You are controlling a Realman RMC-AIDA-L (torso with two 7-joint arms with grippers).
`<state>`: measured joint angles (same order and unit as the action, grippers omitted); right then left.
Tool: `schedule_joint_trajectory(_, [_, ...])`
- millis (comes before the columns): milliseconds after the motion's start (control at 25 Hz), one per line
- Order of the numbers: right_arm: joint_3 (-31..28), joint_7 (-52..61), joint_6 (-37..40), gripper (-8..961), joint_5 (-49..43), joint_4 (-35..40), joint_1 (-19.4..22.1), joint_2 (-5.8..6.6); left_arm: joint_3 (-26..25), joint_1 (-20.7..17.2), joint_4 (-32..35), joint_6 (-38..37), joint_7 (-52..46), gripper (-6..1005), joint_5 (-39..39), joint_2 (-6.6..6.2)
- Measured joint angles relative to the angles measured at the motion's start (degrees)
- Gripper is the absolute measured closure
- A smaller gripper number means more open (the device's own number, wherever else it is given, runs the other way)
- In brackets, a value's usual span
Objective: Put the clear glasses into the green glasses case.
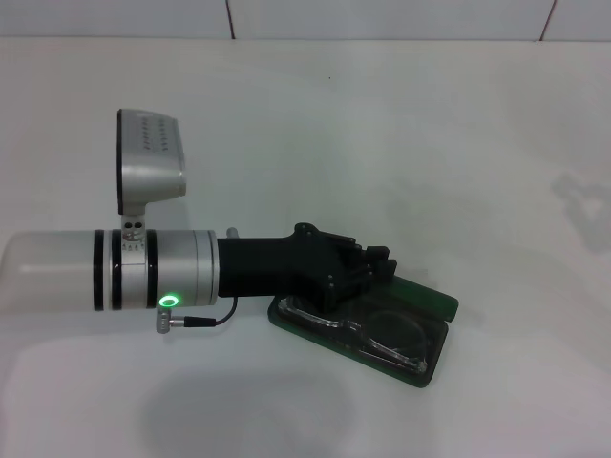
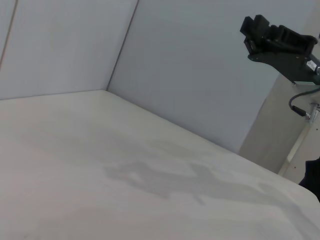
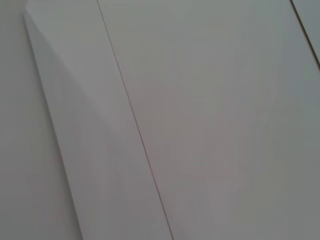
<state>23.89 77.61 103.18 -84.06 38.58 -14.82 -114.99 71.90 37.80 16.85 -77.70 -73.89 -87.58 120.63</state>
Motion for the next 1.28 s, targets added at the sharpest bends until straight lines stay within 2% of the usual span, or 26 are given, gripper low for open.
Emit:
schedule_joint_trajectory(1040, [0.52,0.00,-1.47,693,-0.30,0.00,-1.53,0.11,4.13,-1.95,-0.01,0.18,-0.08,760,-0.57,-0.43])
schedule_joint_trajectory(1280, [0.61,0.00,-2.20,685,-0.50,0.00,-1.95,0.16,4.06,-2.14,2.40,-2.74,-0.04,750,0.14,-0.47])
